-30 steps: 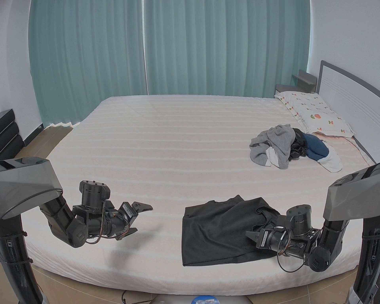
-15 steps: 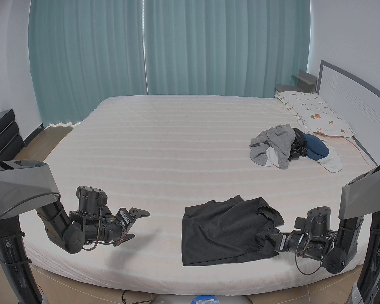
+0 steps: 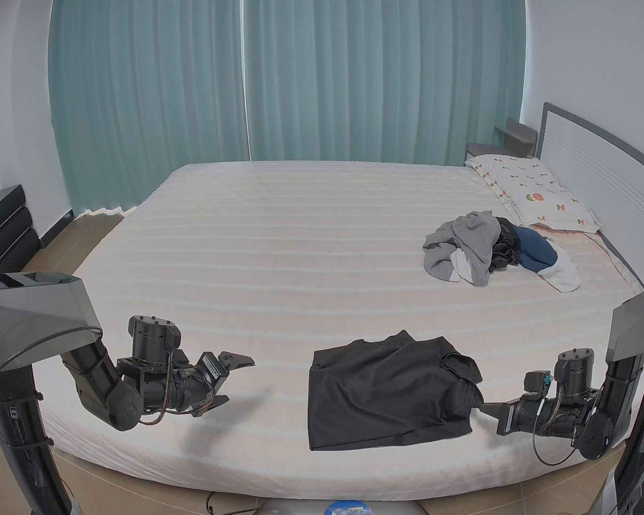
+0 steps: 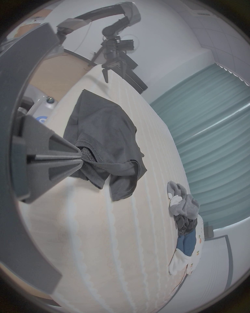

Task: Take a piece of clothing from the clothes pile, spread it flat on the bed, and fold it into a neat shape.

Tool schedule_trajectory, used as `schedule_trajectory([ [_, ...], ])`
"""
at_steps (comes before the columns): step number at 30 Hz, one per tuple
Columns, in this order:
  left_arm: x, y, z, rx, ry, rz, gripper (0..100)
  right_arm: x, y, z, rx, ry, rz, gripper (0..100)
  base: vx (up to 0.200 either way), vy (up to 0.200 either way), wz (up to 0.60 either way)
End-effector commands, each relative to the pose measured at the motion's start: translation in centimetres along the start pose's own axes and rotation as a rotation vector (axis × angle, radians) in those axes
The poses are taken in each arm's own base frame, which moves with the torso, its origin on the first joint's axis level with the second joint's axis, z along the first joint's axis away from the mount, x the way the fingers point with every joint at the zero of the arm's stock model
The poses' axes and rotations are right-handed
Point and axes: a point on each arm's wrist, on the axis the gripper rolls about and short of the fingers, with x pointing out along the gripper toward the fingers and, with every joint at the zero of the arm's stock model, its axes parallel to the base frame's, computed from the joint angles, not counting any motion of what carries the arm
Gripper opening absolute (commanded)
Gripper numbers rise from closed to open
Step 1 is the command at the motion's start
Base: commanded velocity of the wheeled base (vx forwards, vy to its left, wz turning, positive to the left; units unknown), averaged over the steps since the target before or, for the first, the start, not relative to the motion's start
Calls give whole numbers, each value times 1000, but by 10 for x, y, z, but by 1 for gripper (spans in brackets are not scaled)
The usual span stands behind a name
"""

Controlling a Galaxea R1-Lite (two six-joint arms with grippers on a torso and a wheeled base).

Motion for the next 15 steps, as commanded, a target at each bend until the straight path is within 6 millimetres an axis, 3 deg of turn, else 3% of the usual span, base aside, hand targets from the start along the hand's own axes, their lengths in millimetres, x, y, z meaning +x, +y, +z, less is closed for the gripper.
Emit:
schedule_trajectory([
  [1, 0, 0, 0, 0, 1, 0, 100, 5, -12, -19, 1, 96, -12, 0, 0, 0, 0],
  [4, 0, 0, 0, 0, 2, 1, 100, 7, -18, -24, -26, 119, -26, 0, 0, 0, 0],
  [5, 0, 0, 0, 0, 1, 0, 100, 7, -29, -28, -59, 125, -55, 100, 0, 0, 0],
  [10, 1, 0, 0, 2, 0, -1, 100, 8, -38, -29, -76, 118, -76, 100, 0, 0, 0],
  [15, 1, -1, 1, 5, -3, -4, 100, 2, -42, -7, -83, -41, -59, 100, 0, 0, 0],
])
